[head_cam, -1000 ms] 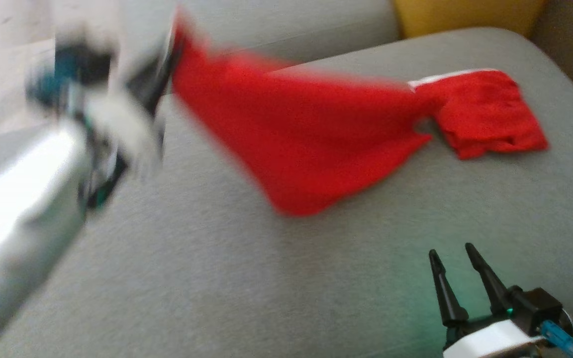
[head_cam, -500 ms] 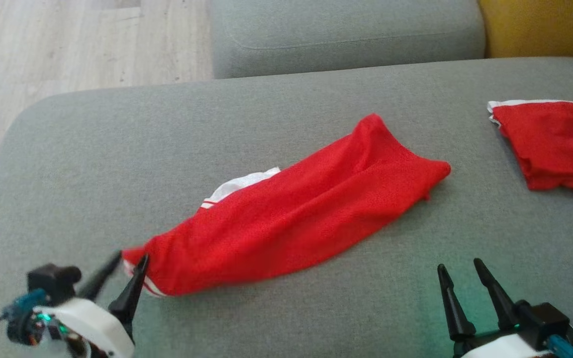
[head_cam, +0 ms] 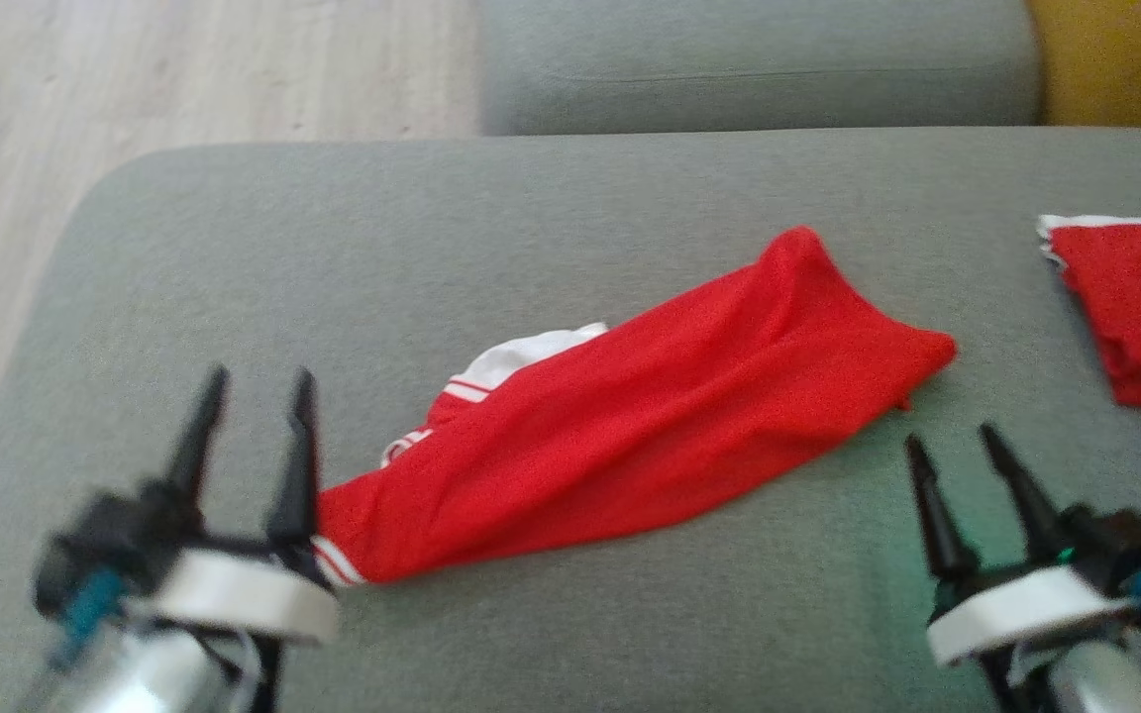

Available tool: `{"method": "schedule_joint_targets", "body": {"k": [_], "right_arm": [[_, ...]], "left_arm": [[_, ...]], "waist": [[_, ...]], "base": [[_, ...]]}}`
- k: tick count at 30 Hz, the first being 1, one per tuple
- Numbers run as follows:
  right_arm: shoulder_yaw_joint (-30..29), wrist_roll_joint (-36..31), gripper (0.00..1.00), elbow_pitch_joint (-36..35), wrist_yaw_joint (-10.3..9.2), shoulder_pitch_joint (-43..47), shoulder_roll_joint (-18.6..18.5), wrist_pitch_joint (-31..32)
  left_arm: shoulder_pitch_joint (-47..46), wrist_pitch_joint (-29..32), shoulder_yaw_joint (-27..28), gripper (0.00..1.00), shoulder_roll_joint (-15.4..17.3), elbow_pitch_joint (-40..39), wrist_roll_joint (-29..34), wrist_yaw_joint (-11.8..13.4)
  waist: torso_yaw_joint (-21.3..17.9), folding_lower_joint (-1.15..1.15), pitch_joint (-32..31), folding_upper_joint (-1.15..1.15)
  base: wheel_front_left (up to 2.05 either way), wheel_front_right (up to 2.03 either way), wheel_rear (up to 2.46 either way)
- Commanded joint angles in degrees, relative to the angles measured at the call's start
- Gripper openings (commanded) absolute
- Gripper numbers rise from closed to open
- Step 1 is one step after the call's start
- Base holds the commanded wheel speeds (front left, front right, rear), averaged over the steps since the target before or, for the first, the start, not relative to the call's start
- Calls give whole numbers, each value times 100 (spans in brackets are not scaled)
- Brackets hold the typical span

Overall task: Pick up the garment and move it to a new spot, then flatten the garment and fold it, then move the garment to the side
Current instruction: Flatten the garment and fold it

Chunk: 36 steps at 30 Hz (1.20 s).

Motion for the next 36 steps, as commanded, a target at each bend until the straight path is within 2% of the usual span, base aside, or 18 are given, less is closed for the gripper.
{"method": "schedule_joint_targets", "body": {"k": [1, 5, 6, 9, 16, 23, 24, 25, 26, 31, 36], "right_arm": [[42, 105, 100, -17, 37, -380, -203, -37], [179, 417, 100, 731, 37, -1009, -588, -21], [179, 417, 100, 731, 37, -1009, -588, -21], [375, 662, 100, 1362, 37, -1621, -889, 219], [836, 1191, 100, 2567, 37, -2894, -1442, 1003], [1486, 1495, 100, 3396, 37, -3564, -1797, 1536], [1565, 1541, 55, 3468, 37, -3624, -1822, 1570], [1636, 1585, 15, 3524, 37, -3683, -1844, 1577], [1699, 1597, 0, 3565, 37, -3761, -1880, 1531], [1848, 1457, 0, 3697, 37, -4382, -1943, 844], [1890, 1322, 0, 3519, 37, -5240, -1790, 104]], "left_arm": [[56, -52, 374, 100, -10, -214, 311, 110], [524, -52, 599, 100, -721, -435, 1163, 253], [524, -52, 599, 100, -721, -435, 1163, 253], [762, -53, 674, 100, -1185, -441, 1647, 185], [901, -53, 714, 100, -1964, -193, 2275, -345], [813, -53, 909, 100, -2348, 79, 2594, -807], [811, -53, 943, 100, -2392, 104, 2628, -859], [811, -53, 977, 100, -2433, 126, 2662, -906], [813, -53, 1009, 100, -2472, 147, 2698, -950], [802, -53, 1160, 100, -2644, 232, 2884, -1135], [817, -53, 1348, 100, -2722, 287, 3052, -1267]], "waist": [[273, 0, 94, 0], [741, 0, 253, 0], [741, 0, 253, 0], [1073, 0, 390, 0], [1675, 0, 818, 0], [2012, 0, 1085, 0], [2038, 0, 1108, 0], [2057, 0, 1127, 0], [2074, 0, 1146, 0], [2015, 0, 1188, 0], [1682, 0, 1053, 0]], "base": [[0, 0, 0], [0, 0, 0], [0, 0, 0], [0, 0, 0], [0, 0, 0], [0, 0, 0], [0, 0, 0], [0, 0, 0], [0, 0, 0], [0, 0, 0], [0, 0, 0]]}}
